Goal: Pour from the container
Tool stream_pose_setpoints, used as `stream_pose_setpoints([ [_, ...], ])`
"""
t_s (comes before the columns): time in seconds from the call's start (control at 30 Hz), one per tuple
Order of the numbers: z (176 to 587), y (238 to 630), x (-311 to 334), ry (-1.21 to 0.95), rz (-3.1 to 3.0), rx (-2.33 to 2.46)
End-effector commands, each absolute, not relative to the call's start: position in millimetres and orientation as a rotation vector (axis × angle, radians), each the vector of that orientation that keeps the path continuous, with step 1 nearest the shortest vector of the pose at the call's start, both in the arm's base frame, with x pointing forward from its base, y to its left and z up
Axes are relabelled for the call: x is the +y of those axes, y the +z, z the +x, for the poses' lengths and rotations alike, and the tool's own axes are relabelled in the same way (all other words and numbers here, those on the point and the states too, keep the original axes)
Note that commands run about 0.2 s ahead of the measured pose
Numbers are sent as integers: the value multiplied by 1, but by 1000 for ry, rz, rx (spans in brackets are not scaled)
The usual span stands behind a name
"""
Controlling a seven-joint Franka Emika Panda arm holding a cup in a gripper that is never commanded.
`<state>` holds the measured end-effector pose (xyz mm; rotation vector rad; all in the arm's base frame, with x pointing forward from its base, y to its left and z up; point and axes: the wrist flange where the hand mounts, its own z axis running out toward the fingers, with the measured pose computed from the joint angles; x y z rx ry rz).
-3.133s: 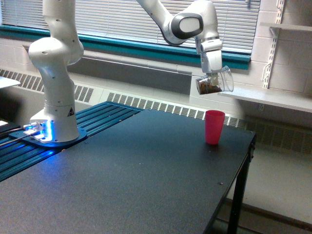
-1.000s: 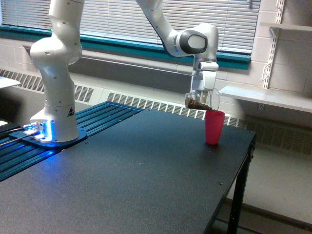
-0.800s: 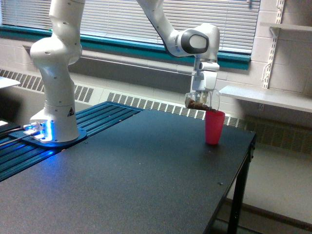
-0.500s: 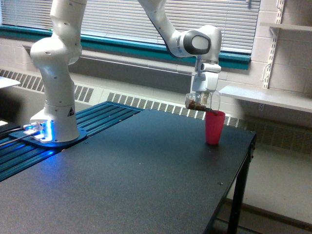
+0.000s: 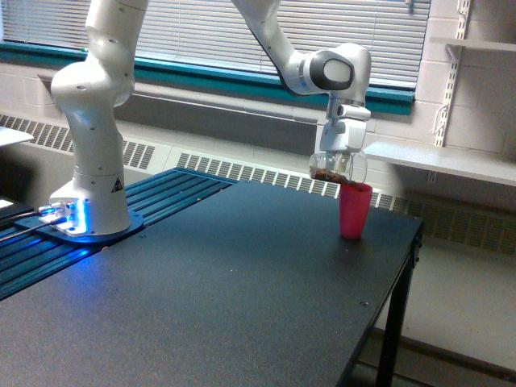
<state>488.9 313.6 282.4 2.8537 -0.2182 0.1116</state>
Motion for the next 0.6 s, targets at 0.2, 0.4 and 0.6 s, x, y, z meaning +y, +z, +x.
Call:
stream_pose_setpoints([
  [0.2, 490, 288, 318, 104, 2845, -186],
  [0.4, 488, 286, 314, 82, 2838, -187],
  [0.6, 484, 283, 313, 55, 2833, -180],
])
